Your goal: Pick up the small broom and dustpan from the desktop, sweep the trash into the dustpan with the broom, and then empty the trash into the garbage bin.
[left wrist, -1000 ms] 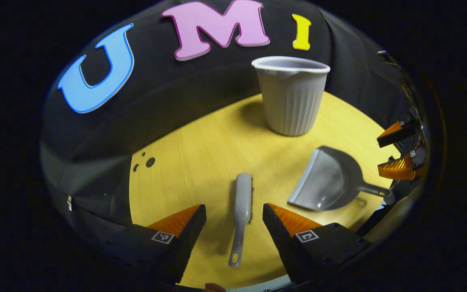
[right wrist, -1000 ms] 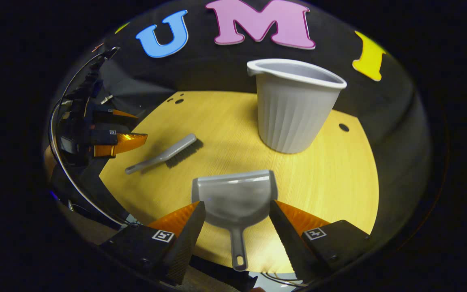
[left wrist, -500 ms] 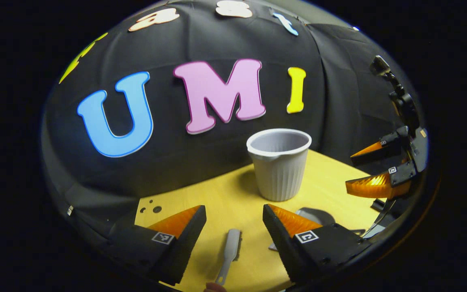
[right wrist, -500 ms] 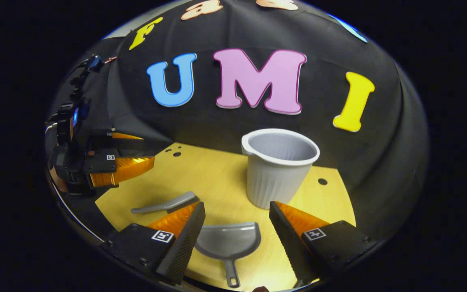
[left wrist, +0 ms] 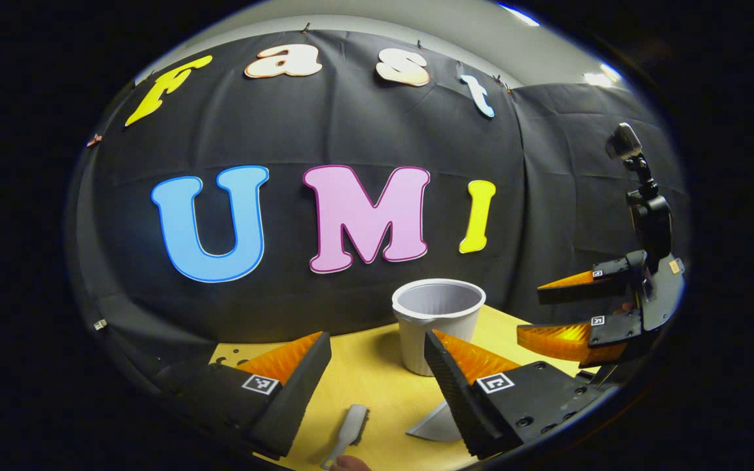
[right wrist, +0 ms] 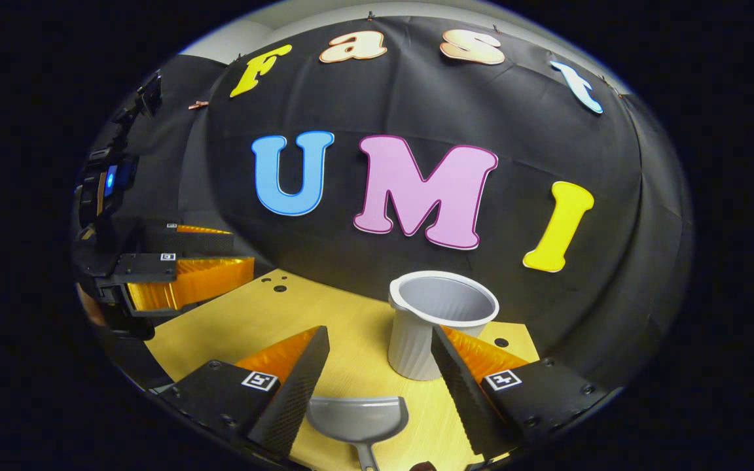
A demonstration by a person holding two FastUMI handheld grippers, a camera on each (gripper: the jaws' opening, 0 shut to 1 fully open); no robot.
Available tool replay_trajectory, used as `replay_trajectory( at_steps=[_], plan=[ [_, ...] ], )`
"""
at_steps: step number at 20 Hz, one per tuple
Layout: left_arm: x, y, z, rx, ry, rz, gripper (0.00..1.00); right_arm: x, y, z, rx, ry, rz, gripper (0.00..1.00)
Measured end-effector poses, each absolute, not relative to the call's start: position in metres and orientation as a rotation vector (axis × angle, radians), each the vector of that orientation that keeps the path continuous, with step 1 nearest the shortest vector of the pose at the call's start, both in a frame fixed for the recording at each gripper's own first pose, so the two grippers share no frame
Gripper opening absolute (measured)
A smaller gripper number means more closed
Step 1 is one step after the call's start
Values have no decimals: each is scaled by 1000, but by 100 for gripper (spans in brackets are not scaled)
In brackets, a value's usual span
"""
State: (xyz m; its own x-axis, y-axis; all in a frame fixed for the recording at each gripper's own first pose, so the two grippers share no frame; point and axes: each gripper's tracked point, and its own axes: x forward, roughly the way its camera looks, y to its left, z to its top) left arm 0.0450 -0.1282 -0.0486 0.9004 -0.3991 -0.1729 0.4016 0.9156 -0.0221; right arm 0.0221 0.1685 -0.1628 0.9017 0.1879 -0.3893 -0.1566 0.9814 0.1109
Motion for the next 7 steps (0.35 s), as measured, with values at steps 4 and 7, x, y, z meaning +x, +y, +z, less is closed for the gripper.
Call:
replay_trajectory(
  at_steps=[4,7],
  plan=[
    [40,-123,-33,-11,132,-395,94,29,166,-152,93,374,159,98],
    [38,-124,-26,9,107,-354,94,29,164,-144,91,340,181,98]
  ],
)
